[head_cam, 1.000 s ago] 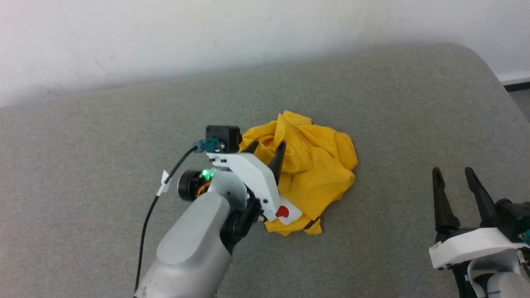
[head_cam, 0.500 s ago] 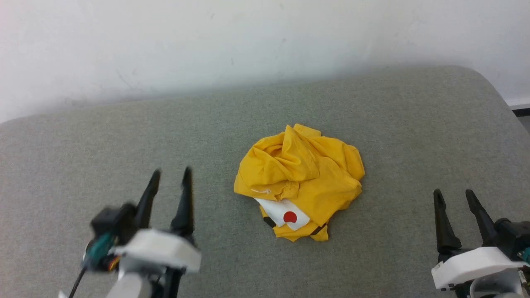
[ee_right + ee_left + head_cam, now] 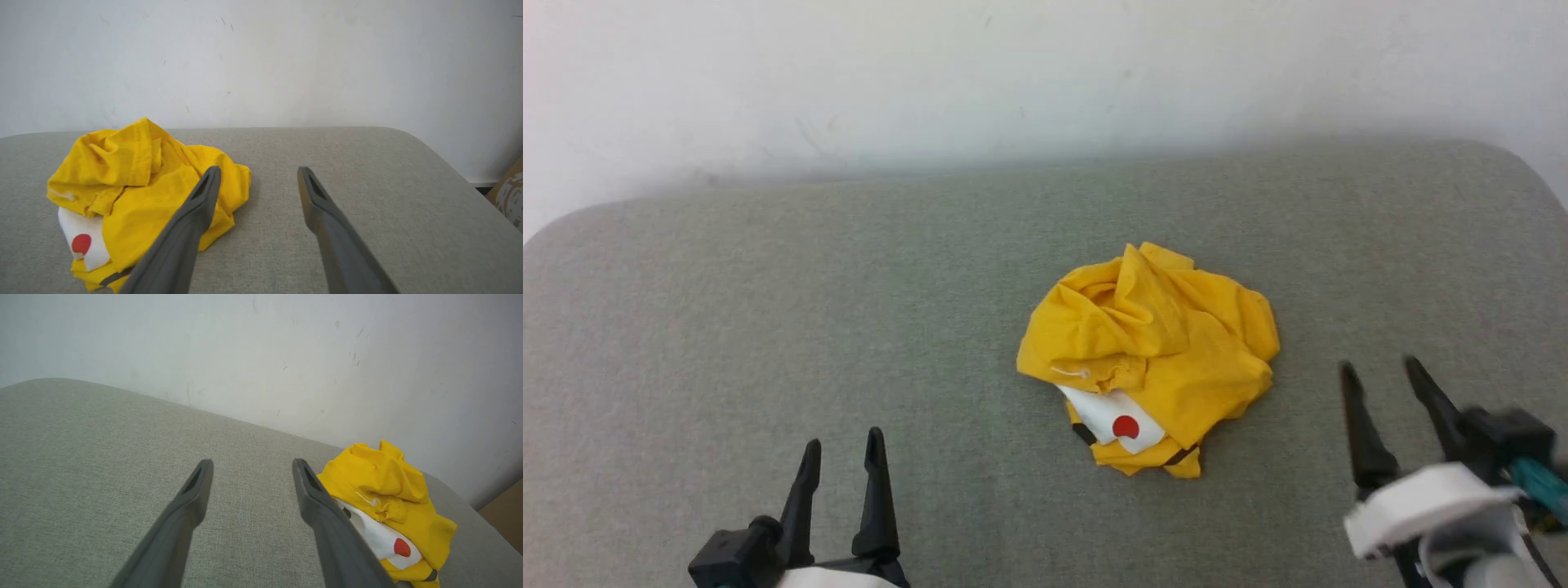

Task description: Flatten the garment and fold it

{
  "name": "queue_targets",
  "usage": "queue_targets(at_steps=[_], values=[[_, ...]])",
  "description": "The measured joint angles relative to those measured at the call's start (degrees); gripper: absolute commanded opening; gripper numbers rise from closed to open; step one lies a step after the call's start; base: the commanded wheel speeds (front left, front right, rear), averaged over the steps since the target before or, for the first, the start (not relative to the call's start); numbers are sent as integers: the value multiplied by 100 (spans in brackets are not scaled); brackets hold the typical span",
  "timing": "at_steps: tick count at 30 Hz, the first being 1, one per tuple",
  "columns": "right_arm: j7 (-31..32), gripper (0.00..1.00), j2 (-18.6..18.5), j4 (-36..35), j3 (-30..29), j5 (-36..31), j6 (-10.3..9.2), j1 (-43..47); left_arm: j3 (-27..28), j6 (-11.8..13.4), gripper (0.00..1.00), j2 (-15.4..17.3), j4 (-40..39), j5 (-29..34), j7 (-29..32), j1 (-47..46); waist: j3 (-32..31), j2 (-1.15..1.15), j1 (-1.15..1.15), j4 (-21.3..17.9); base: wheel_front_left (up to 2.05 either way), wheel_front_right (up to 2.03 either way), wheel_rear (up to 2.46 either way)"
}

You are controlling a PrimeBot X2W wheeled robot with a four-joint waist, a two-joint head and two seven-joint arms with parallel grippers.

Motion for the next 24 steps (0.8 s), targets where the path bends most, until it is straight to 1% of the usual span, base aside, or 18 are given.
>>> queue_targets(at_steps=[3,7,12,14,16,19,24], values=[[353,100,-99,-143,426,-4,1,-477,73,-148,100,-89,14,153,1,-74,48,0,0,132,0,0,0],[996,100,-478,-108,951,478,1,-1296,123,-311,100,-213,134,290,0,-197,152,0,1,285,0,0,0],[1929,100,-903,380,1536,1020,0,-2084,133,-515,100,-416,327,401,0,-304,299,0,1,495,0,0,0],[2349,100,-1050,675,1757,1195,0,-2283,118,-613,100,-488,417,419,1,-346,351,0,1,598,0,0,0],[2640,100,-1173,937,1926,1316,1,-2407,100,-695,100,-560,533,423,1,-356,392,0,1,712,0,0,0],[2818,100,-1302,1247,2160,1424,-2,-2554,79,-806,100,-632,654,467,0,-399,447,0,1,886,0,0,0],[2804,100,-1290,1745,2402,1561,-3,-2659,85,-864,100,-723,789,543,0,-451,525,0,1,1150,0,0,0]])
